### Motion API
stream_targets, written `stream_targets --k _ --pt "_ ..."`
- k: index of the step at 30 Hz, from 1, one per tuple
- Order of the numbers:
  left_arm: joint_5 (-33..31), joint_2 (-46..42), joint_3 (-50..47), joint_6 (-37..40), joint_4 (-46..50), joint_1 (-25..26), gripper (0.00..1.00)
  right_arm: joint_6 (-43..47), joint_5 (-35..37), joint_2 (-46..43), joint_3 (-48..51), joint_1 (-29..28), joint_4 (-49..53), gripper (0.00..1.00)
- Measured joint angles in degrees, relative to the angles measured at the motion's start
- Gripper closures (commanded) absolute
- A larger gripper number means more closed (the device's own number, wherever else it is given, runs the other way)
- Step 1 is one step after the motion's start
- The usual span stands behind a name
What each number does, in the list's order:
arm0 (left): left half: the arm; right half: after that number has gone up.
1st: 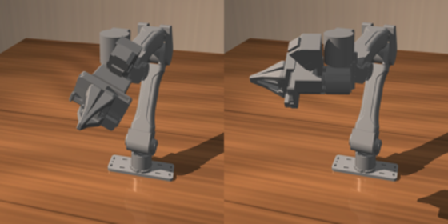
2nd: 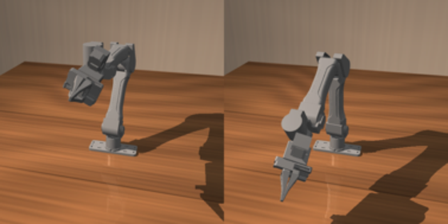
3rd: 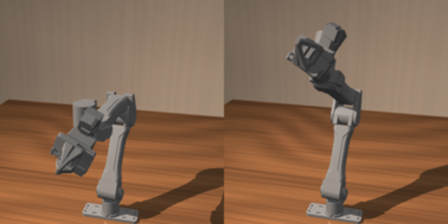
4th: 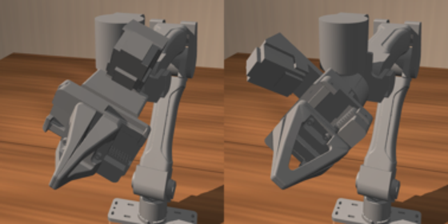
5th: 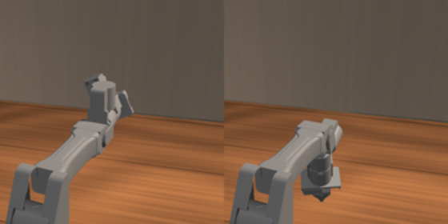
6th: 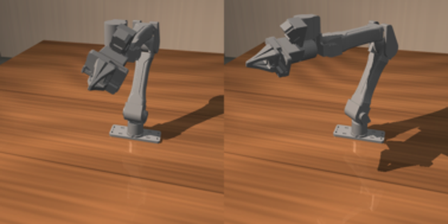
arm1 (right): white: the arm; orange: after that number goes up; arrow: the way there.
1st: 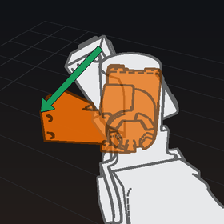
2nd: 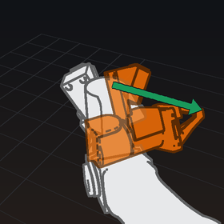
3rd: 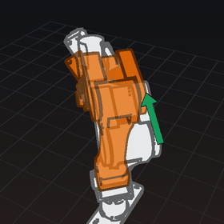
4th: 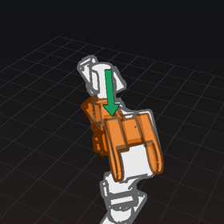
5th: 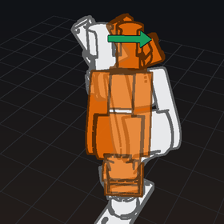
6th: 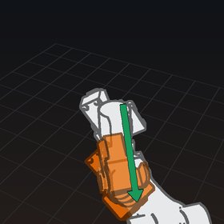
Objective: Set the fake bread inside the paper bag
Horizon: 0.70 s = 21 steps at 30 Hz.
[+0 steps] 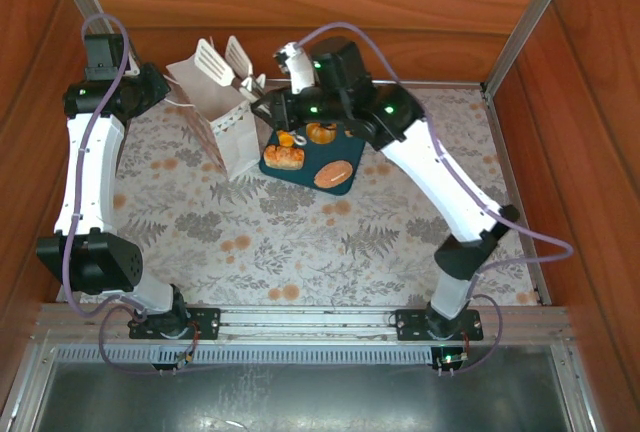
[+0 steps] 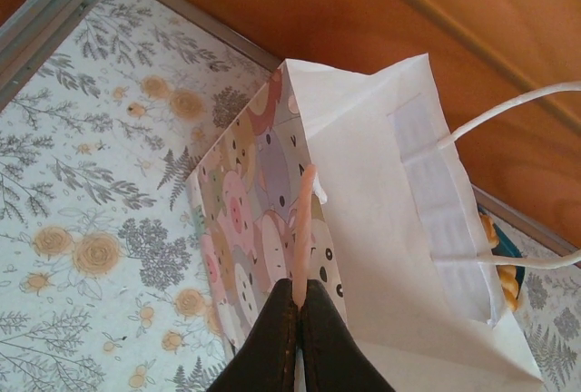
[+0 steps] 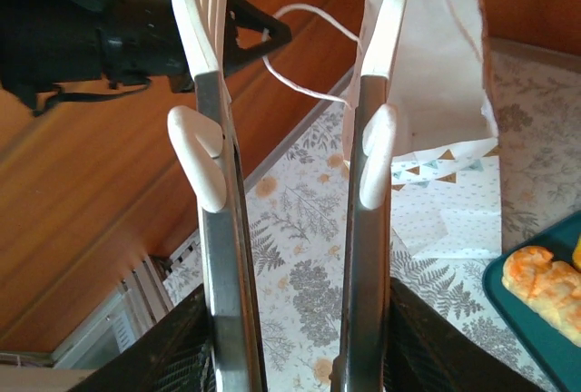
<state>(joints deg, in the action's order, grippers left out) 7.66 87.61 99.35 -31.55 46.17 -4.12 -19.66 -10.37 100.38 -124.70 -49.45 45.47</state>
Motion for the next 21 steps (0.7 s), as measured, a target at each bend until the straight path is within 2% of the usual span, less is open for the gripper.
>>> stream_targets --k 6,11,17,21 --pt "0.2 0.0 0.0 -0.1 0.0 0.0 1.0 -1.4 6.0 -9.7 10.4 1.8 -0.3 0.53" --pt "0.2 0.0 0.0 -0.1 0.0 0.0 1.0 -4.5 10.5 -14.4 20.0 7.1 1.0 0.53" --pt "0.2 0.0 0.0 -0.2 0.0 0.0 1.0 -9.4 11.7 -14.4 27.5 16.2 4.1 0.53" --pt "0.2 0.0 0.0 -0.2 0.0 0.0 1.0 -9.9 11.8 -11.5 27.9 19.6 5.6 0.52"
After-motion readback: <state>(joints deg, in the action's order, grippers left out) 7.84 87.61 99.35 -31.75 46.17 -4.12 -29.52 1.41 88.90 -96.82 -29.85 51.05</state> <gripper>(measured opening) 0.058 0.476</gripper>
